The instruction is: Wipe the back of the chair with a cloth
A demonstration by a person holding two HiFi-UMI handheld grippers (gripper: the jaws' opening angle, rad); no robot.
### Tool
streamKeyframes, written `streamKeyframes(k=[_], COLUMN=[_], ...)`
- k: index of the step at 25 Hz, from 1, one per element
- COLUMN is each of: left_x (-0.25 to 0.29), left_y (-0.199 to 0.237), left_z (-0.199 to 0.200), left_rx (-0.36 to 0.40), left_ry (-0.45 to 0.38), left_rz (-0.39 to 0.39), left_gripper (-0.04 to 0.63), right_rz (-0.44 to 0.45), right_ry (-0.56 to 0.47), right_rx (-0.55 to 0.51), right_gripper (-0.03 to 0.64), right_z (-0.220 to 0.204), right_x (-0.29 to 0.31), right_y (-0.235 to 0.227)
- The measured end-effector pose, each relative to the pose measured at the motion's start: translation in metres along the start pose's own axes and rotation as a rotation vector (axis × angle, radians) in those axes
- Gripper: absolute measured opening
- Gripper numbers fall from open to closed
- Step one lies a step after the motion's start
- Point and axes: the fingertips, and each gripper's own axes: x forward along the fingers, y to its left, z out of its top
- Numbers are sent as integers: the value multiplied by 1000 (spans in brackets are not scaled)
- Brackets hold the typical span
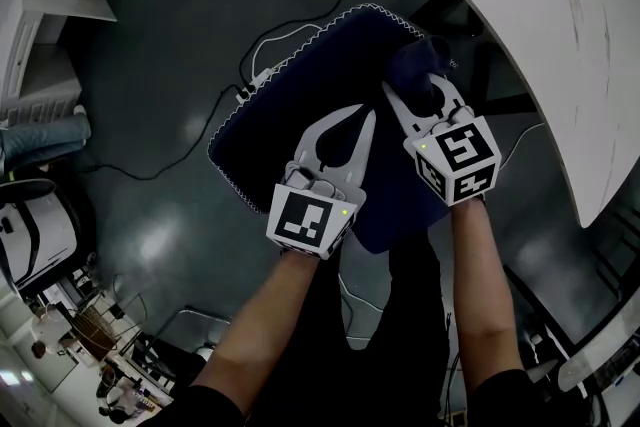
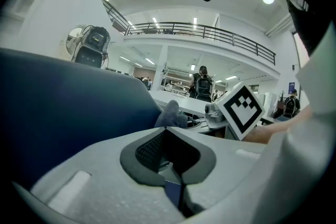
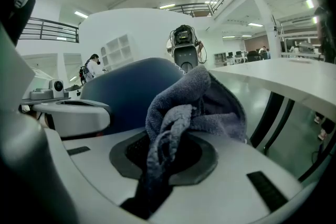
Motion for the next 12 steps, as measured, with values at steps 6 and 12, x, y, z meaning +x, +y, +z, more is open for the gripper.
streamKeyframes(k=[6, 12], left_x=[-16, -42], left_y=[14, 29], left_z=[-8, -11], left_rx=[-11, -21], left_ry=[7, -5], left_rz=[33, 59], left_gripper=[8, 8], right_rz=[1, -1], right_ry=[-5, -7], right_rx=[11, 19], right_gripper=[84, 84], right_z=[-2, -6], right_x=[14, 24], right_y=[12, 34])
